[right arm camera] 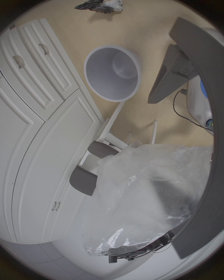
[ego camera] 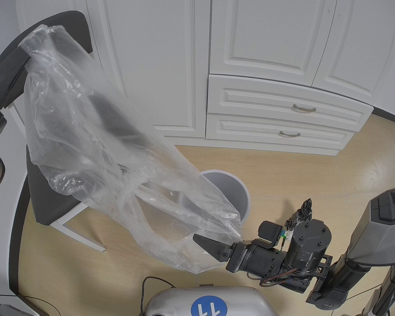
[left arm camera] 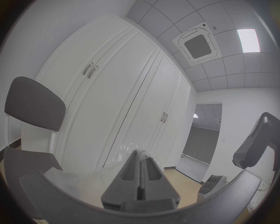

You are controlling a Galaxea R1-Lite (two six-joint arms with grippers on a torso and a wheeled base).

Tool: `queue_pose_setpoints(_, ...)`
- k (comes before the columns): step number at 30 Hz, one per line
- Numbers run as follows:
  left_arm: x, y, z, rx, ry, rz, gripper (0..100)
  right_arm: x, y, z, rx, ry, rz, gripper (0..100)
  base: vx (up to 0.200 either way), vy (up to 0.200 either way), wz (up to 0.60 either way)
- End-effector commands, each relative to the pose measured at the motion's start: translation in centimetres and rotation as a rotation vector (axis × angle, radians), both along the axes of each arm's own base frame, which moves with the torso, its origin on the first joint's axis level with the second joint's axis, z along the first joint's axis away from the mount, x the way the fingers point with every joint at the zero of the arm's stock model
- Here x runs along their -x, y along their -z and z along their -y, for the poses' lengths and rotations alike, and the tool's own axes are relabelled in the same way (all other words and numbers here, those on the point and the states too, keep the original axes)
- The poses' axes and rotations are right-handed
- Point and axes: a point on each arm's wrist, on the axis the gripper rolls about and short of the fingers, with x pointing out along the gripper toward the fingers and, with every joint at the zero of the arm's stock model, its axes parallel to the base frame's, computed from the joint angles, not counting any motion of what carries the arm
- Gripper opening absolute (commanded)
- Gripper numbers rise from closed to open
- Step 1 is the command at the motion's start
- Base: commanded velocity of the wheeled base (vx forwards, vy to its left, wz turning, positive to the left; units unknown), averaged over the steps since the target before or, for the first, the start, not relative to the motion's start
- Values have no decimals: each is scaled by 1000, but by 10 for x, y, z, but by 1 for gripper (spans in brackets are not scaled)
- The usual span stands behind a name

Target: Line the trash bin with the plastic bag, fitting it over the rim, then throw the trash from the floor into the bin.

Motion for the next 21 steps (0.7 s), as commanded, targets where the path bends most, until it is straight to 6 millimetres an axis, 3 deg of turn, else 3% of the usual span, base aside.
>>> queue_pose_setpoints(1,0,0,1,-2,4,-2,0,-1,-3,-2,-19,14,17,100,0,0,0)
queue_pose_setpoints(14,0,1,1,-2,5,-1,0,-5,-4,-7,-29,47,29,100,0,0,0)
queue_pose_setpoints(15,0,1,1,-2,5,-1,0,-5,-4,-7,-29,47,29,0,0,0,0)
queue_pose_setpoints(21,0,1,1,-6,2,-2,0,-7,-8,-9,-50,52,38,0,0,0,0)
